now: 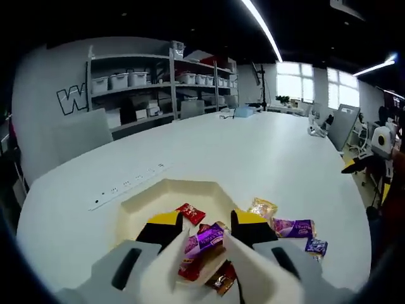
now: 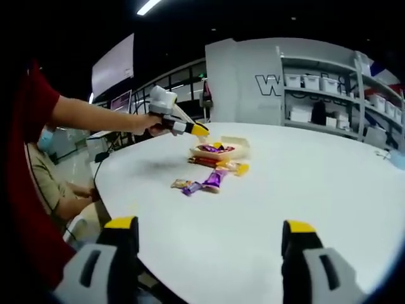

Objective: Place the target food into the container with the food tongs after gripping and lifting it, then release it inside without dropping or visibly crushing the food.

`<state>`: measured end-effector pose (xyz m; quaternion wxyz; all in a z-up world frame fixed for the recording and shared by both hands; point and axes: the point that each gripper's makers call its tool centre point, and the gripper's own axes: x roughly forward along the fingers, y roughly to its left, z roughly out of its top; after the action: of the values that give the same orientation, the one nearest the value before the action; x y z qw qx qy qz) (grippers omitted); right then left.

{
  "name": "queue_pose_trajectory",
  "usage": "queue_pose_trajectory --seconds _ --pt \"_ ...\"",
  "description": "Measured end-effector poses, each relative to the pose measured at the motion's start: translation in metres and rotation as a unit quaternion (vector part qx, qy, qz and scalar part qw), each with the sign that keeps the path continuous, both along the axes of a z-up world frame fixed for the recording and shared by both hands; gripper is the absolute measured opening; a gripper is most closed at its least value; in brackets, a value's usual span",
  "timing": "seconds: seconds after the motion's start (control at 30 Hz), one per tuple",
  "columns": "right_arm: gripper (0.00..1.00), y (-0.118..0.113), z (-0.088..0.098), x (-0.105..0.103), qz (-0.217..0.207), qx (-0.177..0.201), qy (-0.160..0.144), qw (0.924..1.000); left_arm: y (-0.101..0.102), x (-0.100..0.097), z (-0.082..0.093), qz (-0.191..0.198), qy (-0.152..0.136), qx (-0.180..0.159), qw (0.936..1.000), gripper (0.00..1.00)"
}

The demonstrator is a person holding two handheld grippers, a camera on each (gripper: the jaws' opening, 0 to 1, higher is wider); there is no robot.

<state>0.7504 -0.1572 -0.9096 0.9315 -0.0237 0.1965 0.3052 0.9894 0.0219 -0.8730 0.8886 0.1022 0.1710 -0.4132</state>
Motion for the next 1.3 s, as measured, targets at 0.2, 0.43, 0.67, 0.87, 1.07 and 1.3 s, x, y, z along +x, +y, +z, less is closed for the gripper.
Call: queue_pose_trajectory --seconds 0.2,0.43,0.67,0.87,1.07,1.3 --pt "0.93 0.002 0.004 -0.002 0.002 0.002 -0.005 1.0000 0.005 -0.003 0.002 0.004 0.007 -0.003 1.0000 0.29" --pt "0.93 0.003 0.008 -0.005 0.002 0.005 -0.010 0.9999 0.001 -0.014 0.005 -0.002 0.007 -0.009 0.9999 0.29" --pt "0.93 0.006 0.009 -0.011 0.008 0.003 -0.011 0.9999 -0.005 -0.031 0.005 -0.009 0.020 -0.020 0.9996 0.29" --pt "0.93 0.006 0.015 -0.013 0.010 0.001 -0.018 0.9998 -0.009 -0.044 0.000 -0.013 0.031 -0.027 0.9991 0.29" --pt "0.93 0.008 0.015 -0.017 0.012 0.001 -0.020 0.9997 -0.011 -0.057 -0.002 -0.020 0.035 -0.025 0.9989 0.29" --pt "0.93 0.011 0.013 -0.020 0.017 0.001 -0.019 0.9997 -0.015 -0.076 -0.010 -0.034 0.050 -0.025 0.9978 0.29"
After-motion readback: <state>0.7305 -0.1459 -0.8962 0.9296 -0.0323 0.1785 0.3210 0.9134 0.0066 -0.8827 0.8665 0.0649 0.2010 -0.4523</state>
